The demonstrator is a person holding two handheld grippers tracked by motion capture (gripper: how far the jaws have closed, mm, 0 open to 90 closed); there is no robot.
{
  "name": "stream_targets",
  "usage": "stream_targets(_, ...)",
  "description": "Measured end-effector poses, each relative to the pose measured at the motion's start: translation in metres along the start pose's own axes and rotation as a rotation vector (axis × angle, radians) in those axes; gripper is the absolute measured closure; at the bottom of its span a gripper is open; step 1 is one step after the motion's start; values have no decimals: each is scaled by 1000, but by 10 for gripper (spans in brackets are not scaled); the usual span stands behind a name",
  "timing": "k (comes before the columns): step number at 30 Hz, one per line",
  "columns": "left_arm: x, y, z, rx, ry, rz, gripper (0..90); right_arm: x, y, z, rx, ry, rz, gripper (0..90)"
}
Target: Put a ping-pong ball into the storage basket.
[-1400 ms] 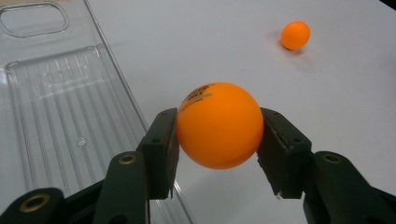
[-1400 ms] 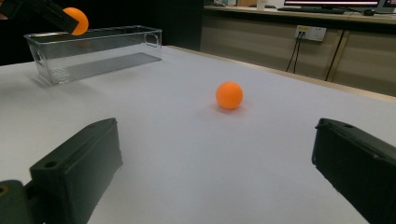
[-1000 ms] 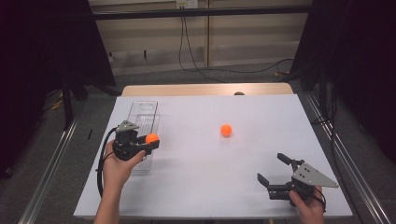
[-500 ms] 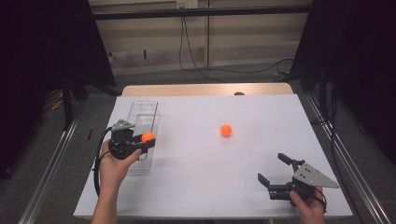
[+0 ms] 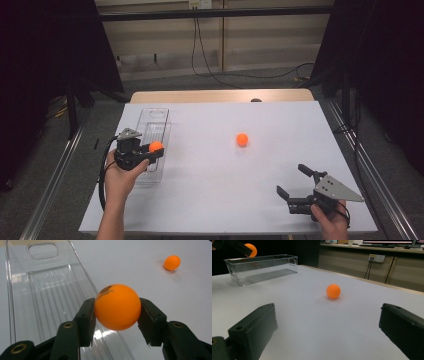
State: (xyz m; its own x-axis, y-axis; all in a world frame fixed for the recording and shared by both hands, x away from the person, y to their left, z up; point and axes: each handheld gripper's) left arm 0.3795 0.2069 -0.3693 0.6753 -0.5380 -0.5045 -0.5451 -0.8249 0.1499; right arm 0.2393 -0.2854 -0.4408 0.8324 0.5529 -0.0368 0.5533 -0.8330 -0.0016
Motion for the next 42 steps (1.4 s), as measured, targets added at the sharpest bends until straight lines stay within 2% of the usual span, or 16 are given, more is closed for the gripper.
stream_targets(11, -1, -4, 1, 0, 2, -13, 509, 0, 0, 0, 3, 1, 2, 9)
stream_targets(24, -5, -11, 3, -19, 12, -38, 508, 0, 0, 0, 5, 0, 2, 9)
stream_targets(42, -3, -17, 6, -23, -4, -55, 509, 0, 0, 0, 3, -1, 2, 10)
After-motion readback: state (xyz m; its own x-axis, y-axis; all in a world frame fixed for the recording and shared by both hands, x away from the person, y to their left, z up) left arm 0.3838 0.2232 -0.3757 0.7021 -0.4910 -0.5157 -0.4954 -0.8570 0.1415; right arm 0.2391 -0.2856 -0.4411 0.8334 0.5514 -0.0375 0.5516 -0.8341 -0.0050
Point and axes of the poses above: each handheld gripper's, and its own axes: x roughly forward along the jaws, z roughly out of its underside, y roughly to its right, and after that the axes turned 10 degrees about y, right-handed
